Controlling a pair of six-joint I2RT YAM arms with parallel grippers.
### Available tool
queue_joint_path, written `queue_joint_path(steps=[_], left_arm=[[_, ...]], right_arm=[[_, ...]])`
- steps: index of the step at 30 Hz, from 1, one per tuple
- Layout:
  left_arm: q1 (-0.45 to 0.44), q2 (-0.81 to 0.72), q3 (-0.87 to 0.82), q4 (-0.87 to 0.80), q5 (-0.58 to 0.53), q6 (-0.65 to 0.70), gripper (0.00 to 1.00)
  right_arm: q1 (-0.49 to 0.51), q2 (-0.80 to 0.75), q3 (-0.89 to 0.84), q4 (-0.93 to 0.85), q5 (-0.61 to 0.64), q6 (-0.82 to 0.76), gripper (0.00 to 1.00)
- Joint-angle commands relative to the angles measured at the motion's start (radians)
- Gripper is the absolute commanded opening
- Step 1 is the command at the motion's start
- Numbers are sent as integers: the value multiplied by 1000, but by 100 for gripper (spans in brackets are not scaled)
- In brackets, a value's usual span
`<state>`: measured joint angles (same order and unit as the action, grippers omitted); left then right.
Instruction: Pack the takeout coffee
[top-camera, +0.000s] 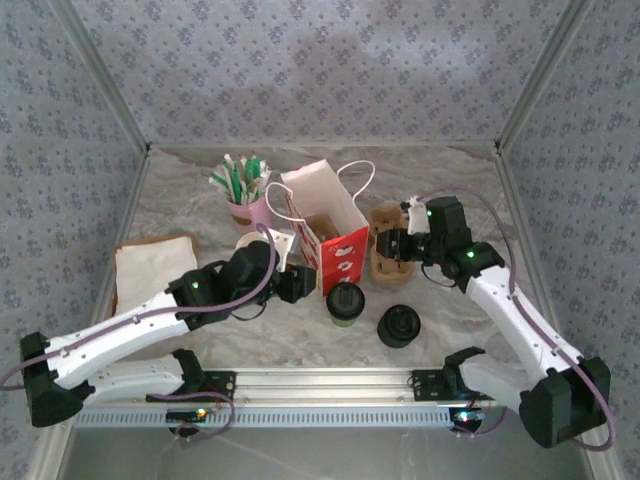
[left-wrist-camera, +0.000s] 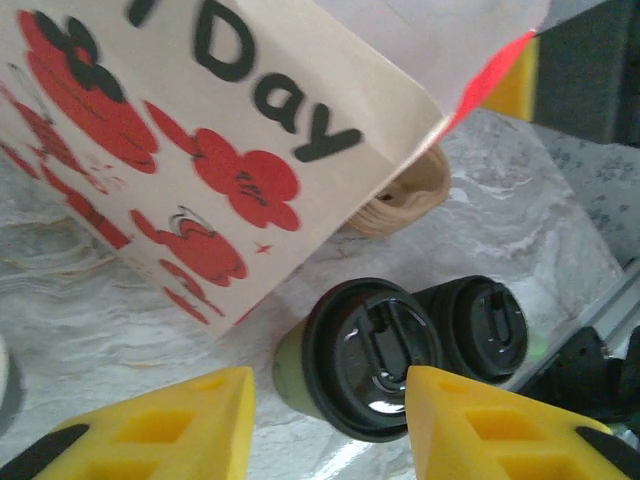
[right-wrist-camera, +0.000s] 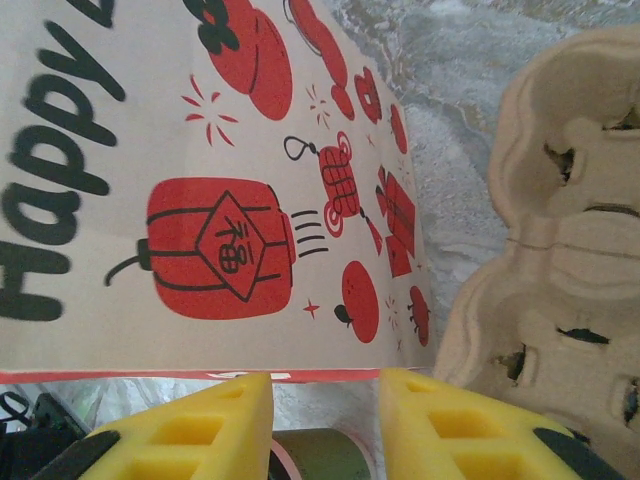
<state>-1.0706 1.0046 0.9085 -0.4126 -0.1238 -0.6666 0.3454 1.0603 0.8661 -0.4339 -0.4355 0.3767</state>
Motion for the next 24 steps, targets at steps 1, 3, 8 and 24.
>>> queue_joint_path(steps=[1, 3, 8, 24], left_arm=[[-20, 32, -21, 103, -5, -51, 41], [-22, 55, -28, 126, -4, -62, 40], [-20, 75, -28, 138, -43, -73, 37], [100, 89, -31, 129, -36, -76, 35]], right_arm=[[17, 19, -9, 44, -42, -3, 39], [30, 37, -7, 59, -45, 1, 40], [73, 80, -1, 100, -35, 23, 40], [89, 202, 75, 116, -3, 40, 41]])
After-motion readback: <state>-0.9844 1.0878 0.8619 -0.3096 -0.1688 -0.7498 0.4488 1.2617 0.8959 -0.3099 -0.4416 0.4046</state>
